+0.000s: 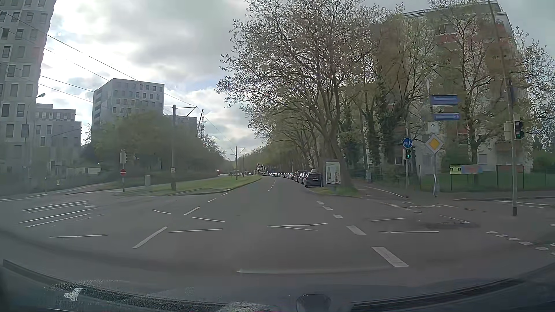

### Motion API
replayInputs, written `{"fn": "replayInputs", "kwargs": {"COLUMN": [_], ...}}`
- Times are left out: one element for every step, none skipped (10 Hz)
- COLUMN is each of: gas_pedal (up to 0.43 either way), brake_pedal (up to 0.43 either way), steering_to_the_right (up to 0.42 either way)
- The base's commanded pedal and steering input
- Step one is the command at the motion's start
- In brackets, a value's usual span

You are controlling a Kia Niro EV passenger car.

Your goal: Follow the waypoints while adhering to traffic rules and regulations

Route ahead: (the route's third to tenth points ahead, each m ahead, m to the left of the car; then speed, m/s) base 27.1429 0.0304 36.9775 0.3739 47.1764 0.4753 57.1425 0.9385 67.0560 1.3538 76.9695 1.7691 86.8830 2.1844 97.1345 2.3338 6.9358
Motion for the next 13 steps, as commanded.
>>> {"fn": "replayInputs", "kwargs": {"gas_pedal": [0.197, 0.197, 0.197, 0.197, 0.197, 0.197, 0.197, 0.197, 0.197, 0.197, 0.197, 0.197, 0.197], "brake_pedal": [0.0, 0.0, 0.0, 0.0, 0.0, 0.0, 0.0, 0.0, 0.0, 0.0, 0.0, 0.0, 0.0], "steering_to_the_right": [-0.003, -0.003, -0.003, -0.001, 0.0, 0.0, 0.0, 0.0, 0.0, -0.001, -0.001, -0.001, -0.001]}}
